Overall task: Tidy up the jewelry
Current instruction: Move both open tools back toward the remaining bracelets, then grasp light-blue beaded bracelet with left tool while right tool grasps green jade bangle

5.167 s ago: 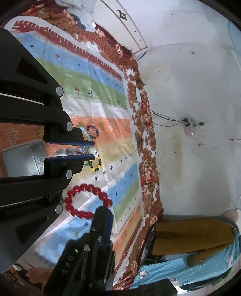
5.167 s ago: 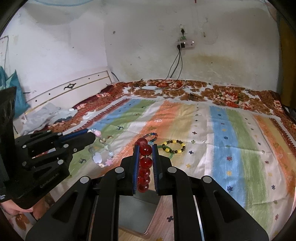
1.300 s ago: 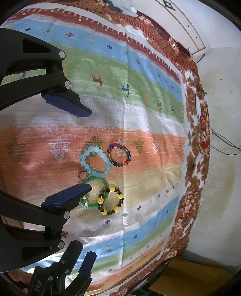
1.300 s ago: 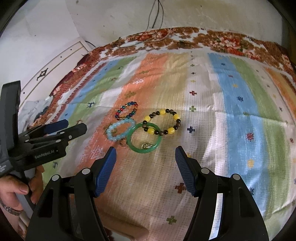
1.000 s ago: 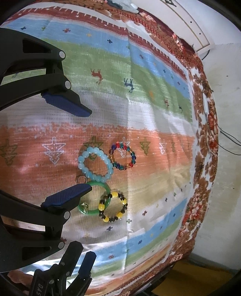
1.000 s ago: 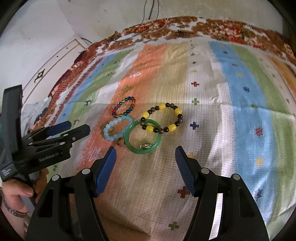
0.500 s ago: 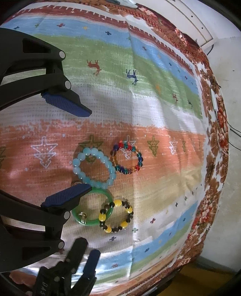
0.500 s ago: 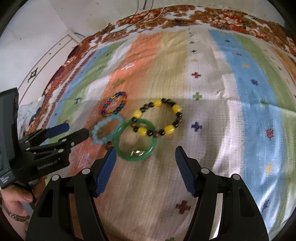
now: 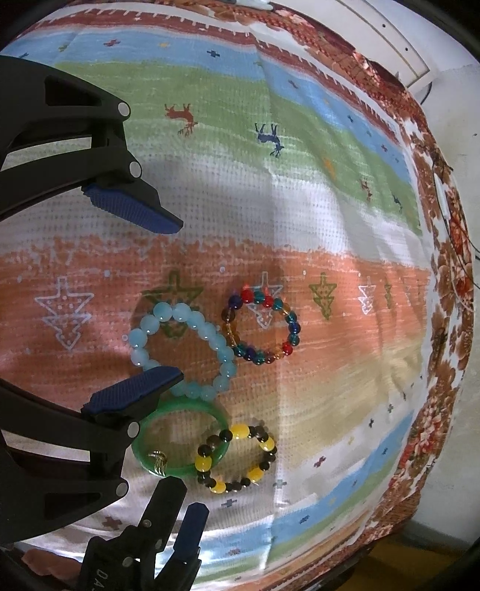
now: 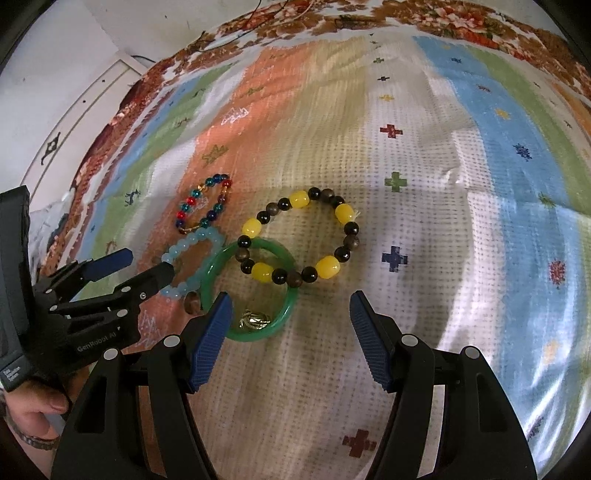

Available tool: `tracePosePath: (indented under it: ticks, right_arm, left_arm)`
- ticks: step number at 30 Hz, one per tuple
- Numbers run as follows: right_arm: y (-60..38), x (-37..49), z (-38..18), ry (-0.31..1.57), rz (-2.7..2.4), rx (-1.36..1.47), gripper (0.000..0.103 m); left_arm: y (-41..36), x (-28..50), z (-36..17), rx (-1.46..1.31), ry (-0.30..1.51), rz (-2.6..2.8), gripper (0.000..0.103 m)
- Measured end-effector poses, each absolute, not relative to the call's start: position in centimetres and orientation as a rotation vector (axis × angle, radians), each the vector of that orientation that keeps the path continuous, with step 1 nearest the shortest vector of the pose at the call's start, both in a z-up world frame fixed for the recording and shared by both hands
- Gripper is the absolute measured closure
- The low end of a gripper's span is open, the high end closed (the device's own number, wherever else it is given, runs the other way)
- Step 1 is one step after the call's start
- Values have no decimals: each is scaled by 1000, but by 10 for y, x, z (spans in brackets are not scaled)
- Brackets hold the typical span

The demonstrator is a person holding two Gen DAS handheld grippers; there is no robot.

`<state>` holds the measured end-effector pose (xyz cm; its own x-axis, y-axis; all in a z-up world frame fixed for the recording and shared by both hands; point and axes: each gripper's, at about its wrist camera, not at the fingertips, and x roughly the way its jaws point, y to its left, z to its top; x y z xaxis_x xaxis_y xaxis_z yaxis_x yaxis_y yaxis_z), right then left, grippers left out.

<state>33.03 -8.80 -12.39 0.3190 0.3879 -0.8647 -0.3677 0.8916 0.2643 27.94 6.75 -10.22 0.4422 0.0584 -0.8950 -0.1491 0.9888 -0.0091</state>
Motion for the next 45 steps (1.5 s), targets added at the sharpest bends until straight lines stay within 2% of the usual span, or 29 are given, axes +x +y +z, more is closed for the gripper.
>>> tracePosePath:
  ticks: [15,16,18,20,22,24,25,26,32,45]
  right_arm:
    - [-82,339,-132,1171,453,-6,39]
    - [-82,339,-133,1171,448,-12,41]
    - [-83,338,-133,1170,420,-33,56]
    - [-85,339,-134,1170,406,-40,60]
    - [-86,338,-134,1173,410,-39,70]
    - [-84,337,-136,1182,418,-47,87]
    - [-82,336,-137,1181,420,-65,91]
    - [-80,335,-137,1176,416,-85,94]
    - [-81,330,-133,1159,412,-92,95]
    - [-88,306,-99,1071,439,-94,94]
  left_arm:
    - [77,290,-118,-60,1132,192,41]
    - [77,289,-117,-55,1135,192,44]
    - [76,289,-117,-48,1143,193,50]
    - [75,288,-117,-47,1149,190,57]
    - [76,288,-117,-51,1155,190,67]
    - [78,288,-117,-58,1160,203,87]
    - [79,288,-117,-62,1164,205,91]
    - [79,288,-117,-64,1166,210,92]
    - [81,285,-112,-99,1172,183,92]
    - [70,270,-86,-140,1106,151,92]
